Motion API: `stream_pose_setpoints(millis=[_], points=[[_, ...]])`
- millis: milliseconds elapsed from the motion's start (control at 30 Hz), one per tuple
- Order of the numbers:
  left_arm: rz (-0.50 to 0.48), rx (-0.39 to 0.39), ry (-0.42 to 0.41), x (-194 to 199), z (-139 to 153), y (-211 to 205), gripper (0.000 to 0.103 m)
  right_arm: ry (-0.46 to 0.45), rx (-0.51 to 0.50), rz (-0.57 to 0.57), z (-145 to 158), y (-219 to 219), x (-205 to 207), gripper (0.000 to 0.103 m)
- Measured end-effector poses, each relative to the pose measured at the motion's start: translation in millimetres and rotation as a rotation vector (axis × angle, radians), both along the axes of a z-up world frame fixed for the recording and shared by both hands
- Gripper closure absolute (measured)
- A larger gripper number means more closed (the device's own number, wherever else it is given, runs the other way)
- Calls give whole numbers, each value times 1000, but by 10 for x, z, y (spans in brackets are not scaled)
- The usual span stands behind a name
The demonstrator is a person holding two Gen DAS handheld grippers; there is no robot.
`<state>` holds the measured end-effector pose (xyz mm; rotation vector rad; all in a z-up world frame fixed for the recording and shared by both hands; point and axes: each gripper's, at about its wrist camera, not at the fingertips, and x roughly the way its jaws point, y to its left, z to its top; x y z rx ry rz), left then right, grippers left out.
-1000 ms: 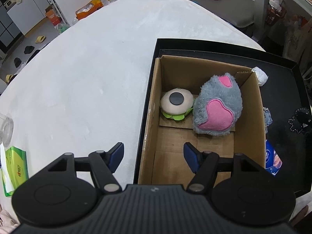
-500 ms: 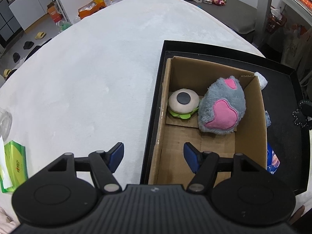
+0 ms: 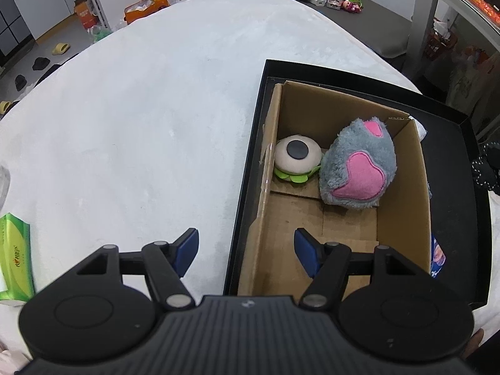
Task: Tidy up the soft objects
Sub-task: 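Carry the black felt piece with the right gripper over the box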
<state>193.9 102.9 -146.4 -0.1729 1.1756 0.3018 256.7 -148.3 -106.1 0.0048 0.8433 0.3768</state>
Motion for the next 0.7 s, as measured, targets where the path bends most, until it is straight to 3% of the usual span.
stream_pose_setpoints(millis=[700], points=[[-31,-73,-16,-195,-265,158,44,-8,3,107,174,611,-113,73]])
